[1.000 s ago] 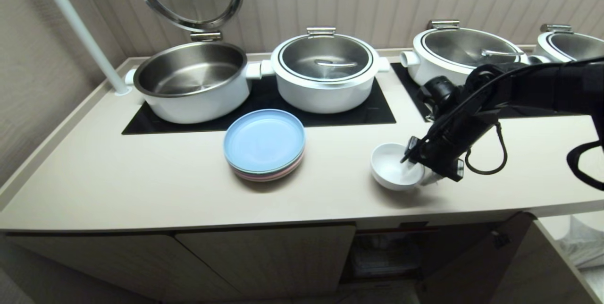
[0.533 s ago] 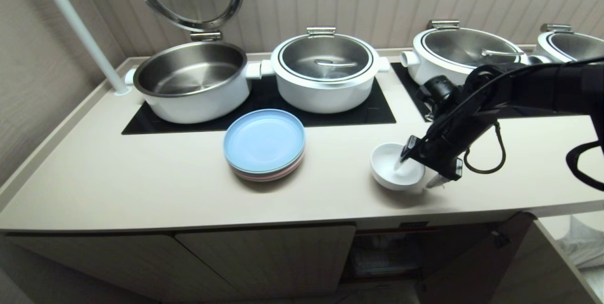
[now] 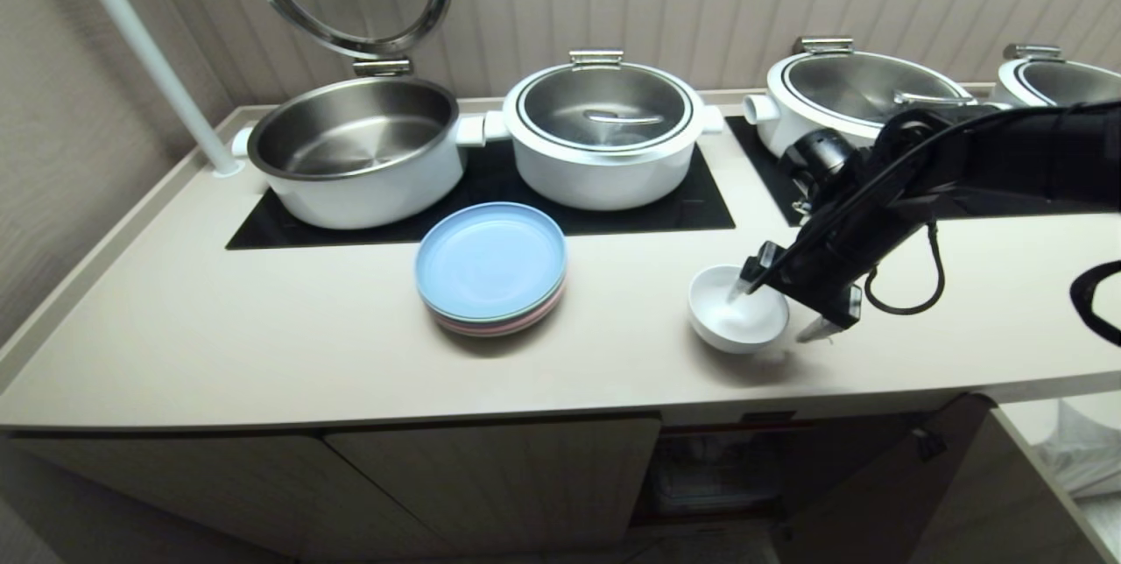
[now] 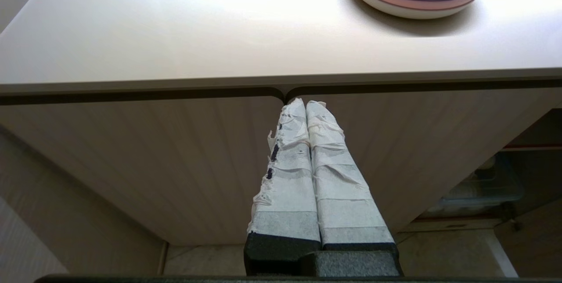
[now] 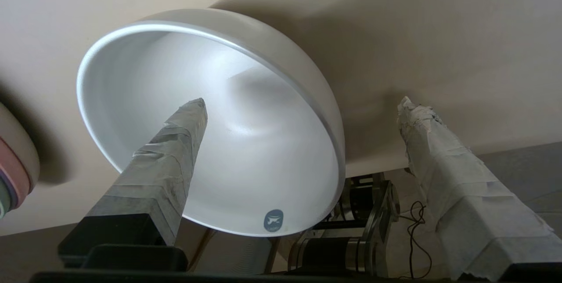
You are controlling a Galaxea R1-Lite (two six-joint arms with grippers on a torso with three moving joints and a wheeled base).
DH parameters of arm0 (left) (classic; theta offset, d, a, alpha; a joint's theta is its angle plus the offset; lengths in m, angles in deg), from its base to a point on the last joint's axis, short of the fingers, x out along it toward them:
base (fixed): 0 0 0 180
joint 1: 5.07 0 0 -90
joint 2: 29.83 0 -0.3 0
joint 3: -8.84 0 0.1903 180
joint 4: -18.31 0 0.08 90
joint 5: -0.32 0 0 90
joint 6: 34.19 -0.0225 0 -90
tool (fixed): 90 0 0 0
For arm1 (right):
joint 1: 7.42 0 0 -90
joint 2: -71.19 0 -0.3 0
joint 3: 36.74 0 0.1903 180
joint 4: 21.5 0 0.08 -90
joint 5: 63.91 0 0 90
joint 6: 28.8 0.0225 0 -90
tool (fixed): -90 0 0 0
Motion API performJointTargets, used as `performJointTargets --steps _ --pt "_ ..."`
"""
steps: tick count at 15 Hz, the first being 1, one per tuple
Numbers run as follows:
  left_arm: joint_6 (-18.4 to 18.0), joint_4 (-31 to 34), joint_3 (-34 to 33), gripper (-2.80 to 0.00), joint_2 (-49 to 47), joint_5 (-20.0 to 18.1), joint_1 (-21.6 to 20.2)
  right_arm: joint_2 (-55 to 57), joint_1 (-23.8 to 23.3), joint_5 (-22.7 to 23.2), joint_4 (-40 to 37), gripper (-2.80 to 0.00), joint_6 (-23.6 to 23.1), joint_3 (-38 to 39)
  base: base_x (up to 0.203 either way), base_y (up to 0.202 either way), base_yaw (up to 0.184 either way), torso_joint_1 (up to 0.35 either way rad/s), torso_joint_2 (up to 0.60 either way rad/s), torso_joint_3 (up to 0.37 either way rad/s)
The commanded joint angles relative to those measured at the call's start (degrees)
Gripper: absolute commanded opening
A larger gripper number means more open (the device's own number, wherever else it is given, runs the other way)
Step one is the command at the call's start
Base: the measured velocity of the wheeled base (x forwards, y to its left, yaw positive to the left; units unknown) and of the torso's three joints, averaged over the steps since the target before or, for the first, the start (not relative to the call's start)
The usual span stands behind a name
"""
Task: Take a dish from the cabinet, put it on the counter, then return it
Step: Place it on the table, then pick up the bowl from the table
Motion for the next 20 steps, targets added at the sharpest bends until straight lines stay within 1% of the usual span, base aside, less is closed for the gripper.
performJointTargets --steps 1,7,11,15,16,20 --pt "0.0 0.0 0.0 -2.8 0.0 0.0 0.0 -1.4 0.0 0.0 -0.3 0.0 0.2 0.1 0.0 0.0 0.0 0.0 0.0 0.0" --pt "0.0 0.0 0.0 -2.8 0.0 0.0 0.0 -4.3 0.0 0.0 -0.8 0.0 0.1 1.6 0.0 0.0 0.0 0.0 0.0 0.0" --pt "0.0 0.0 0.0 -2.8 0.0 0.0 0.0 -6.4 0.0 0.1 -0.8 0.0 -2.6 3.8 0.0 0.0 0.0 0.0 0.0 0.0" --pt "0.0 0.0 0.0 -2.8 0.0 0.0 0.0 -7.6 0.1 0.1 -1.1 0.0 -2.7 4.1 0.0 0.0 0.0 0.0 0.0 0.0" --pt "0.0 0.0 0.0 -2.8 0.0 0.0 0.0 -7.8 0.2 0.1 -1.1 -2.8 -2.7 4.2 0.0 0.0 0.0 0.0 0.0 0.0" --pt "0.0 0.0 0.0 -2.8 0.0 0.0 -0.1 -9.9 0.2 0.1 -0.9 -2.8 -2.8 6.6 0.0 0.0 0.0 0.0 0.0 0.0"
